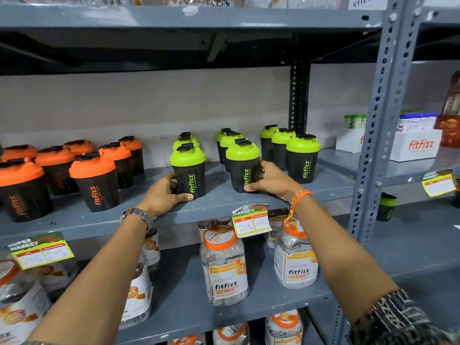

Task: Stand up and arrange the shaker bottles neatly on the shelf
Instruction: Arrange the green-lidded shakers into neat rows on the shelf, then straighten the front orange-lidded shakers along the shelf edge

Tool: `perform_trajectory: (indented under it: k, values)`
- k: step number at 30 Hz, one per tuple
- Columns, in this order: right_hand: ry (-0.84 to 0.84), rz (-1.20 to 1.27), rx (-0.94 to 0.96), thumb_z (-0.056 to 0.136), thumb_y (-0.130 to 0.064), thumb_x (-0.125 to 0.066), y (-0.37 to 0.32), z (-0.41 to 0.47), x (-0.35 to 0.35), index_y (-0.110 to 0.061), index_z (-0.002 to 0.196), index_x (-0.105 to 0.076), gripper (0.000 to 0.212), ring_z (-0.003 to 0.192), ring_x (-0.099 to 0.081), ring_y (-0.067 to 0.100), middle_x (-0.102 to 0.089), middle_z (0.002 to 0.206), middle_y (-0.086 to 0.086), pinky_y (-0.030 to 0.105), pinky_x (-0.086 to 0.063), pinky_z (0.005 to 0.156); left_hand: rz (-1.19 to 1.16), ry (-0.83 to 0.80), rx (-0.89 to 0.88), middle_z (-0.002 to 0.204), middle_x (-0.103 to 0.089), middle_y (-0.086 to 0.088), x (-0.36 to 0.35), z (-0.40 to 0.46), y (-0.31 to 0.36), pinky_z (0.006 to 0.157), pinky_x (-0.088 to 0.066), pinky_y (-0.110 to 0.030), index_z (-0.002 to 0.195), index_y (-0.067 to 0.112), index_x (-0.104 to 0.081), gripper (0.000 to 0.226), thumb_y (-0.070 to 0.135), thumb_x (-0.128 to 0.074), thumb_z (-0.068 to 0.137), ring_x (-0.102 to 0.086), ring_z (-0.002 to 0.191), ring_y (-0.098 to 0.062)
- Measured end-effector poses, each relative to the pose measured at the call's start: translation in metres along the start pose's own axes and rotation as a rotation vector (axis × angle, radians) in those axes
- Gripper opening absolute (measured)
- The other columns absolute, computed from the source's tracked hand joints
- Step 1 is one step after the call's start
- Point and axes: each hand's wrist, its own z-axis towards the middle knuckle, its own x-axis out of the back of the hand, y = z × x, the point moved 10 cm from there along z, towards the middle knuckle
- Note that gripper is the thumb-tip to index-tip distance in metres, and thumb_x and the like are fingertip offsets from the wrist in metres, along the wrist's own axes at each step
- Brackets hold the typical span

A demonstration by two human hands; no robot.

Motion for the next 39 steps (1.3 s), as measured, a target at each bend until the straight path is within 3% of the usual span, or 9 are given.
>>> perform_trajectory:
  k: [3, 7, 11, 14, 17, 21, 28, 35, 39]
  values:
    - [-0.038, 0.081, -0.014, 0.074, 0.004, -0.086, -0.007, -0.013, -0.001, -0.006, 0.143, -0.046, 0.081, 0.125, -0.064, 0.027, -0.067, 0.132, 0.01, 0.047, -0.052, 0.107, 0.005, -0.075, 0.047, 0.138, -0.063, -0.015, -0.001, -0.011, 0.002, 0.113, -0.042, -0.045, 0.151, 0.011, -0.034, 0.089, 0.028, -0.083, 0.079, -0.06, 0.125, -0.028]
    - [0.052, -0.018, 0.012, 0.073, -0.017, -0.091, -0.007, -0.051, 0.019, -0.018, 0.155, -0.036, 0.099, 0.132, -0.049, 0.014, -0.048, 0.142, -0.004, 0.033, -0.046, 0.107, 0.143, 0.012, 0.054, 0.16, -0.04, -0.011, 0.014, -0.054, -0.005, 0.112, -0.035, -0.044, 0.158, 0.016, -0.017, 0.102, 0.071, -0.055, 0.081, -0.044, 0.143, -0.031]
    - [0.651, -0.008, 0.163, 0.065, -0.028, -0.096, -0.009, -0.102, 0.071, -0.022, 0.115, -0.059, 0.062, 0.103, -0.067, 0.015, -0.065, 0.117, -0.001, 0.027, -0.057, 0.084, 0.511, 0.145, -0.12, 0.157, -0.045, -0.011, 0.006, -0.093, -0.005, 0.119, -0.032, -0.047, 0.153, 0.014, -0.034, 0.095, 0.082, -0.024, 0.088, -0.044, 0.143, -0.032]
    - [1.029, -0.109, 0.162, 0.063, -0.025, -0.096, -0.009, -0.128, 0.103, -0.02, 0.115, -0.048, 0.071, 0.103, -0.059, 0.023, -0.054, 0.118, 0.004, 0.035, -0.052, 0.091, 0.754, 0.201, -0.204, 0.157, -0.045, -0.009, -0.009, -0.102, -0.001, 0.124, -0.024, -0.045, 0.15, 0.014, -0.042, 0.091, 0.075, -0.016, 0.089, -0.042, 0.144, -0.03]
    - [1.031, -0.167, 0.002, 0.062, -0.022, -0.097, 0.004, -0.114, 0.118, -0.005, 0.135, -0.041, 0.094, 0.128, -0.046, 0.038, -0.046, 0.138, 0.017, 0.047, -0.041, 0.108, 0.795, 0.244, -0.238, 0.149, -0.054, -0.012, -0.012, -0.104, -0.002, 0.119, -0.033, -0.049, 0.146, 0.011, -0.048, 0.085, 0.071, -0.021, 0.092, -0.05, 0.137, -0.034]
    - [0.935, -0.185, -0.074, 0.064, -0.018, -0.097, 0.014, -0.091, 0.123, 0.003, 0.146, -0.03, 0.108, 0.138, -0.041, 0.044, -0.043, 0.147, 0.026, 0.048, -0.038, 0.114, 0.824, 0.255, -0.236, 0.146, -0.057, -0.011, -0.012, -0.104, -0.002, 0.117, -0.036, -0.049, 0.145, 0.013, -0.049, 0.081, 0.07, -0.024, 0.093, -0.053, 0.133, -0.033]
    - [0.928, -0.18, -0.141, 0.073, -0.005, -0.089, 0.024, -0.081, 0.122, 0.002, 0.145, -0.028, 0.095, 0.124, -0.058, 0.045, -0.06, 0.129, 0.028, 0.044, -0.05, 0.097, 0.819, 0.28, -0.268, 0.148, -0.055, -0.009, -0.009, -0.106, 0.0, 0.118, -0.036, -0.048, 0.147, 0.014, -0.047, 0.081, 0.07, -0.025, 0.093, -0.051, 0.136, -0.031]
    - [0.946, -0.189, -0.119, 0.075, -0.007, -0.087, 0.013, -0.091, 0.114, 0.005, 0.148, -0.024, 0.097, 0.126, -0.052, 0.049, -0.055, 0.133, 0.032, 0.047, -0.046, 0.1, 0.772, 0.236, -0.308, 0.155, -0.047, -0.005, -0.008, -0.107, 0.002, 0.123, -0.027, -0.042, 0.152, 0.018, -0.04, 0.079, 0.069, -0.027, 0.093, -0.043, 0.143, -0.026]
    - [1.149, -0.077, 0.087, 0.076, -0.003, -0.079, -0.024, -0.134, 0.074, 0.002, 0.151, -0.023, 0.094, 0.13, -0.045, 0.045, -0.046, 0.141, 0.03, 0.041, -0.036, 0.104, 0.388, 0.234, -0.368, 0.145, -0.056, 0.005, 0.022, -0.12, 0.003, 0.114, -0.035, -0.033, 0.144, 0.025, -0.05, 0.06, 0.056, -0.047, 0.094, -0.05, 0.134, -0.016]
